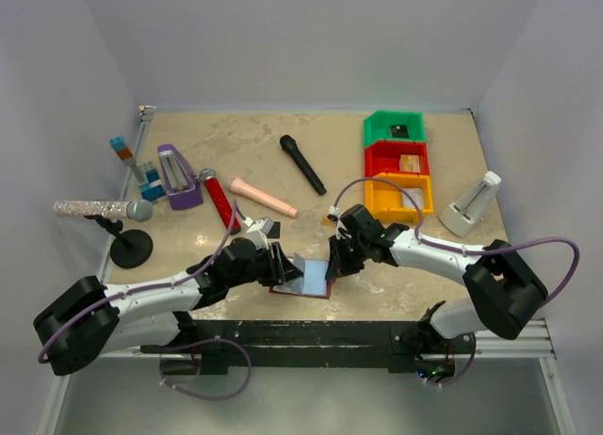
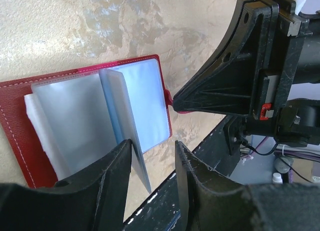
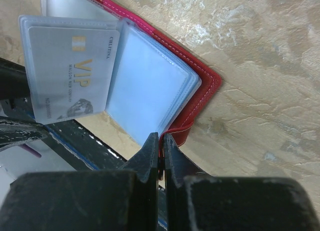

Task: Take the credit cards out of the card holder
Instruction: Remove the credit card from the card holder.

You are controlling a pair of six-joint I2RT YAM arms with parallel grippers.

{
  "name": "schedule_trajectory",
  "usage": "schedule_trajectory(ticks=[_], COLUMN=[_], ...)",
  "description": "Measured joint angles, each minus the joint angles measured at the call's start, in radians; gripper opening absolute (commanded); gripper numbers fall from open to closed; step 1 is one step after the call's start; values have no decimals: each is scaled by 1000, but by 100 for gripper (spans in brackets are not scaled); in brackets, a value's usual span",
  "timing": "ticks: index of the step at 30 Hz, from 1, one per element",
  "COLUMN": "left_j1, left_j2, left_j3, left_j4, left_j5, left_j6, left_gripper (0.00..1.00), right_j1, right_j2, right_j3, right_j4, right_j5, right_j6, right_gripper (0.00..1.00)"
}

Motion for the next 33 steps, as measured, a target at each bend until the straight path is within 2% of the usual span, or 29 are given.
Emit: schedule_trajectory(ticks=[6,12,14,18,20,24,28,31,33], left_j1=[0,-1,-1,0,0,1,6,8,11], left_j2=[-37,-163,-220,-314,-349,-428,-472,-472,-449], left_j3=[0,-14,-24,-30,-30,-29,-23,-18,-18], left_j4=[-48,-183,-243,-368,-418,-515,-544,-500,-429], left_j5=[-32,-129,-167,-241,-270,-329,-351,-339,-304], left_j6=[2,1,0,0,1,5,30,60,83], left_gripper=[44,44,44,44,43,42,39,35,27], right_j1=[0,0,0,0,0,0,0,0,0], right_j2=[0,-2,-2,-20,-42,-120,-239,-361,-417], right_j3=[0,0,0,0,0,2,2,-16,-48], right_j4=[0,-15,-27,-53,-73,-130,-153,-63,45], right_j5=[0,10,27,58,76,126,136,101,55], right_j6=[-2,-6,-6,-10,-9,-21,-35,-38,-28], right_gripper=[0,0,9,34,41,46,51,57,58])
